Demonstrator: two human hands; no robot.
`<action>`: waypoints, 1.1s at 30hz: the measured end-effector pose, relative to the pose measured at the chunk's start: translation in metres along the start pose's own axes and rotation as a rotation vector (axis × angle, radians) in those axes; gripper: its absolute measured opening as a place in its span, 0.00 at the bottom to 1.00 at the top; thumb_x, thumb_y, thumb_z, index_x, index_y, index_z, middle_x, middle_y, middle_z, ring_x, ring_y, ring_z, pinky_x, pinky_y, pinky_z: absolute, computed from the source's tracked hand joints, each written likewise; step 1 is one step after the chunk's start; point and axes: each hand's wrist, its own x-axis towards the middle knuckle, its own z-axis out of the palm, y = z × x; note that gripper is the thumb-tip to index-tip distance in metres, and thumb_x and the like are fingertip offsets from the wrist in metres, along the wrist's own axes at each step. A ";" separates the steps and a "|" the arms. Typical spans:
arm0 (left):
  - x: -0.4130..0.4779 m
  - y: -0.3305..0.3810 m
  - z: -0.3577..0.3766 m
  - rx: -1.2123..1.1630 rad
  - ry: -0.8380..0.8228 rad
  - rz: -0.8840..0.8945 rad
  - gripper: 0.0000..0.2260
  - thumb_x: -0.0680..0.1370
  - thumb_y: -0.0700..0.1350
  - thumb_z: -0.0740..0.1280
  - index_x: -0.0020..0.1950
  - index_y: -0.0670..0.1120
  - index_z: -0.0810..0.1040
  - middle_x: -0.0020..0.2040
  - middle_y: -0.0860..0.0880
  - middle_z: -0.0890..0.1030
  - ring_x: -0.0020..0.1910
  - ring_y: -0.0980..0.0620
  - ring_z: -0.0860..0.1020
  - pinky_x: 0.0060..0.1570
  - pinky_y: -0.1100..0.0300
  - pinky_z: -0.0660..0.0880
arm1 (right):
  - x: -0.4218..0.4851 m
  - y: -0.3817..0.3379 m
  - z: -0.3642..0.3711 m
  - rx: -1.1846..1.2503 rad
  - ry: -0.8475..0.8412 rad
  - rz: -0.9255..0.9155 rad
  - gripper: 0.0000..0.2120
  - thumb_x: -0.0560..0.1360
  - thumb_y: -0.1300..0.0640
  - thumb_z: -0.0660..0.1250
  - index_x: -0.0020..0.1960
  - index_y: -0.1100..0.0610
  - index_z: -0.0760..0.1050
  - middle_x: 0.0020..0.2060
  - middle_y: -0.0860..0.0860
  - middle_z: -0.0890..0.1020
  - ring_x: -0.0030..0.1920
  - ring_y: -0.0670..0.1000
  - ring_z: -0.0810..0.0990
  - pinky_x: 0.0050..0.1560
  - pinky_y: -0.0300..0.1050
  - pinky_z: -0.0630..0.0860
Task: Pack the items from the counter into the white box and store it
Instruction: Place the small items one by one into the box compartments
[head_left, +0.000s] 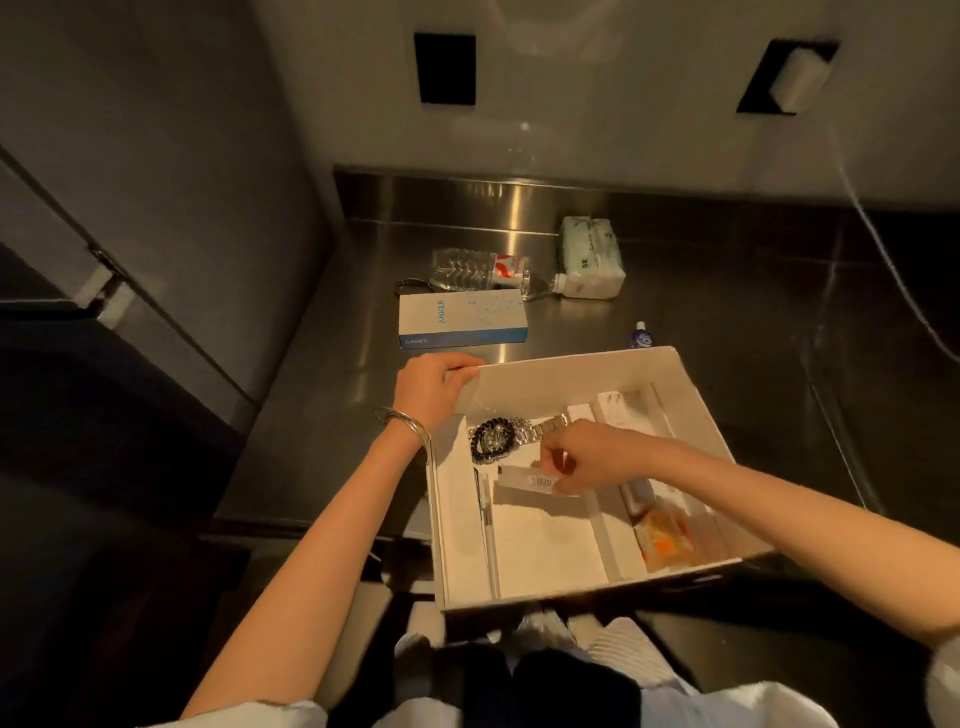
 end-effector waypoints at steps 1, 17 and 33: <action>0.000 0.000 -0.001 0.001 0.002 0.000 0.11 0.78 0.45 0.62 0.56 0.46 0.80 0.55 0.46 0.81 0.54 0.49 0.75 0.55 0.56 0.71 | 0.003 -0.003 0.006 -0.011 -0.034 0.037 0.08 0.71 0.56 0.70 0.41 0.54 0.70 0.39 0.49 0.74 0.42 0.52 0.73 0.33 0.37 0.65; -0.004 0.003 -0.003 -0.019 0.015 0.009 0.10 0.78 0.45 0.61 0.55 0.47 0.81 0.55 0.47 0.82 0.55 0.49 0.76 0.56 0.55 0.72 | 0.032 -0.019 0.052 0.347 -0.109 0.134 0.14 0.70 0.62 0.72 0.53 0.59 0.71 0.29 0.47 0.78 0.26 0.40 0.77 0.32 0.33 0.74; -0.002 -0.001 -0.002 -0.017 0.008 0.010 0.10 0.78 0.45 0.62 0.55 0.48 0.80 0.54 0.47 0.82 0.53 0.50 0.76 0.54 0.57 0.72 | 0.014 -0.014 0.016 0.207 -0.215 0.050 0.19 0.69 0.56 0.73 0.57 0.58 0.73 0.41 0.52 0.83 0.42 0.51 0.82 0.49 0.44 0.77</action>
